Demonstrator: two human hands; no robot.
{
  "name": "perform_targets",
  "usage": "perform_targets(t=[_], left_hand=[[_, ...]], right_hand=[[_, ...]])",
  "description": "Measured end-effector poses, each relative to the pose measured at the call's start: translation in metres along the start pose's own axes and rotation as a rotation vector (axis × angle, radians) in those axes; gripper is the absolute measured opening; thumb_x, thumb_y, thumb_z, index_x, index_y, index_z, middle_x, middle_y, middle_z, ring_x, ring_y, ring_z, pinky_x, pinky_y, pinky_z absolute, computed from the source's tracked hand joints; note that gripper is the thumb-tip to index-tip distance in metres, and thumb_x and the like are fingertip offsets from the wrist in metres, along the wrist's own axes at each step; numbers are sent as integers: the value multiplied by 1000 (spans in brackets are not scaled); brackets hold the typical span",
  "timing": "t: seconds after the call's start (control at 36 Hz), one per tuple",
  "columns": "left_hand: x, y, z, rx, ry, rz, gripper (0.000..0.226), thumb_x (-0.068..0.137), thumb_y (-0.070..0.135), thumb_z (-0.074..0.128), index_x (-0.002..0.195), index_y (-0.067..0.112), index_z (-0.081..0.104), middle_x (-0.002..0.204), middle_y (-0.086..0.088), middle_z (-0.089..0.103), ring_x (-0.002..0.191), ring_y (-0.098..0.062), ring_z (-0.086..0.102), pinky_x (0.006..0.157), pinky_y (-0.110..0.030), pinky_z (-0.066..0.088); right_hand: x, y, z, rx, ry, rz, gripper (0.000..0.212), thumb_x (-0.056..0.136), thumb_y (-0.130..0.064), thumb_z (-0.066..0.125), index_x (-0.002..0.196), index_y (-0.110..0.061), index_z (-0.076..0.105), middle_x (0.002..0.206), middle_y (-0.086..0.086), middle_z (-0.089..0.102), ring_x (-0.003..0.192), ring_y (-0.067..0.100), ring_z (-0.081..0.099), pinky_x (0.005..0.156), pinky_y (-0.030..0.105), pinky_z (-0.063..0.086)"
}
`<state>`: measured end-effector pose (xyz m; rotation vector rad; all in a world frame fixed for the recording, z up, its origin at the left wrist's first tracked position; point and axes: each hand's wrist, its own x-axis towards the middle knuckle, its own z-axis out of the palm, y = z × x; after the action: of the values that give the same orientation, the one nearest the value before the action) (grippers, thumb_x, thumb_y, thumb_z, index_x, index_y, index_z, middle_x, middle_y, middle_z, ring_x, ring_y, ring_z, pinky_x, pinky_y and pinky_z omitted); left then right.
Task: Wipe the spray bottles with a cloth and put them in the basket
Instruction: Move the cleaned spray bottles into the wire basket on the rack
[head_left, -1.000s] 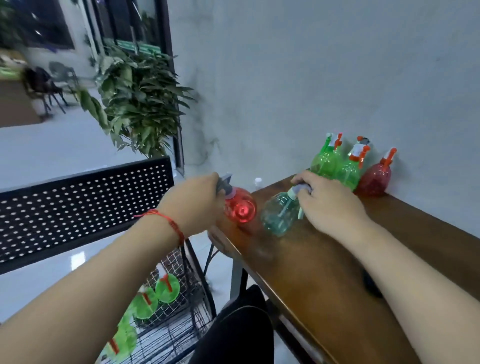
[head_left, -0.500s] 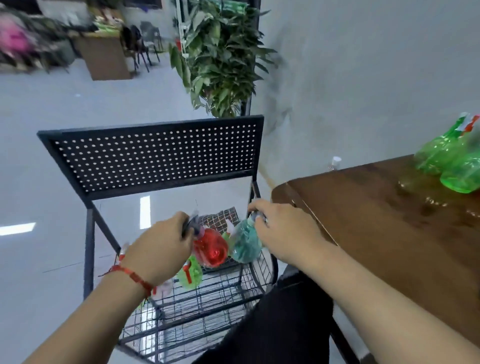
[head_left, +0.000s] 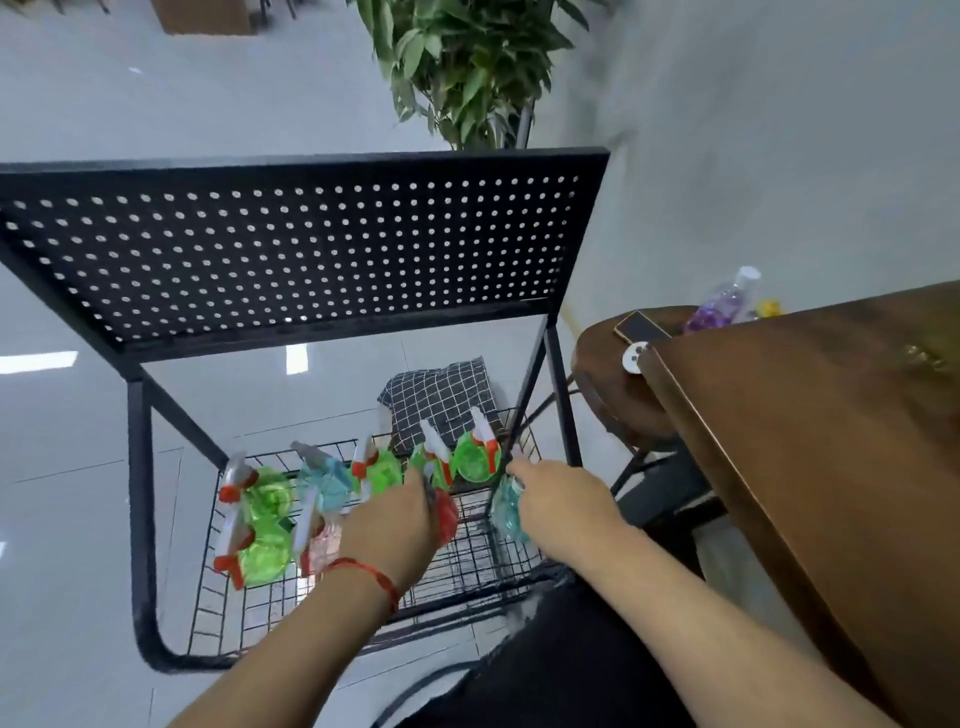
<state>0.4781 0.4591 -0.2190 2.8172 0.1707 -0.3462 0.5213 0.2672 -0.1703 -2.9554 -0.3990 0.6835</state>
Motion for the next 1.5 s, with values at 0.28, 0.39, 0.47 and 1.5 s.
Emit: perform_targets(t=[0.28,0.39,0.47,1.5], left_hand=[[29,8,39,-110,-91,-87,20,111,21,34,129,14,40,73,4,61,76,-29,68,77,-42,54],[36,10,59,-95,-89,-107,41,106,11,44,143,14,26,86,-3,74,77,-29,76,71,-44,64],[40,14,68,-115,-56,-98,37,110,21,47,141,15,27,77,0,70,64,-24,69,55,-38,58],[-66,101,-66,62,265,299,58,108,52,45,155,25,23,93,2,72,82,-25,73,69,-38,60]], right_hand=[[45,7,27,42,-59,52,42,103,-14,47,145,-18,50,122,13,67,111,36,66,82,39,52],[54,4,35,61,-76,46,42,101,-4,49,143,-13,49,118,15,67,107,37,68,80,40,53],[59,5,37,73,-80,55,43,103,-6,47,145,-15,47,118,16,66,107,38,67,81,41,54],[-135,36,-76,166,287,61,60,100,-34,57,156,-36,36,150,1,49,129,34,57,103,46,51]])
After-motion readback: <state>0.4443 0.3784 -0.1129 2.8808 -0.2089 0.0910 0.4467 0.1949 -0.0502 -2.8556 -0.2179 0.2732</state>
